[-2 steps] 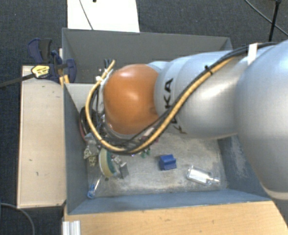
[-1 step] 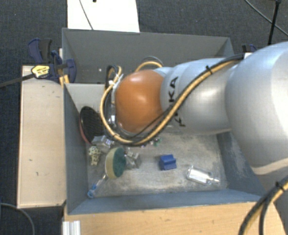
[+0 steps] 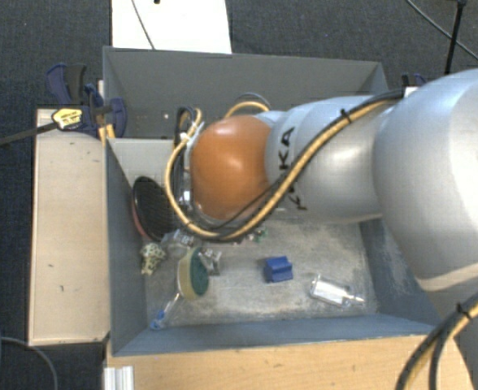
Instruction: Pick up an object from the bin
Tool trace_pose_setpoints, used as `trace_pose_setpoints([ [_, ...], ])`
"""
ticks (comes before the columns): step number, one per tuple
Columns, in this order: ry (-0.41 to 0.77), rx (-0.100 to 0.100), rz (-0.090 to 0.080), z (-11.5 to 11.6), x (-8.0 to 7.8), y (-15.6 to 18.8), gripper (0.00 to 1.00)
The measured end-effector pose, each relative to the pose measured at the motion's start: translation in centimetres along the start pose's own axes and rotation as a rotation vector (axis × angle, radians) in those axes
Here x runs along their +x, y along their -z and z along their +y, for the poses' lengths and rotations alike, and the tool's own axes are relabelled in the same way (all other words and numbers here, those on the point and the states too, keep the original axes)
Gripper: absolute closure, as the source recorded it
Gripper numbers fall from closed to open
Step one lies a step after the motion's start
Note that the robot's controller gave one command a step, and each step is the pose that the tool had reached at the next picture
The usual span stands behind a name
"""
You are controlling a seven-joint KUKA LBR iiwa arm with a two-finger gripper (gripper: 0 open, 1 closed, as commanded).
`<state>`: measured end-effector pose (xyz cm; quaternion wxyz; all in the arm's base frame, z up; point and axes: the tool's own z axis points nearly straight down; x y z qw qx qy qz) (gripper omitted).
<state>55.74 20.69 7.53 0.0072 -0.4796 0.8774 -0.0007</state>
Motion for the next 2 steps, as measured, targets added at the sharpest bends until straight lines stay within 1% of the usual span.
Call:
trace_pose_setpoints([
  [1, -0.005, -0.001, 0.001, 0.0, 0.0, 0.0, 1.0],
  [2, 0.024, -0.003, 0.003, 3.5, 0.1, 9.9, 1.0],
])
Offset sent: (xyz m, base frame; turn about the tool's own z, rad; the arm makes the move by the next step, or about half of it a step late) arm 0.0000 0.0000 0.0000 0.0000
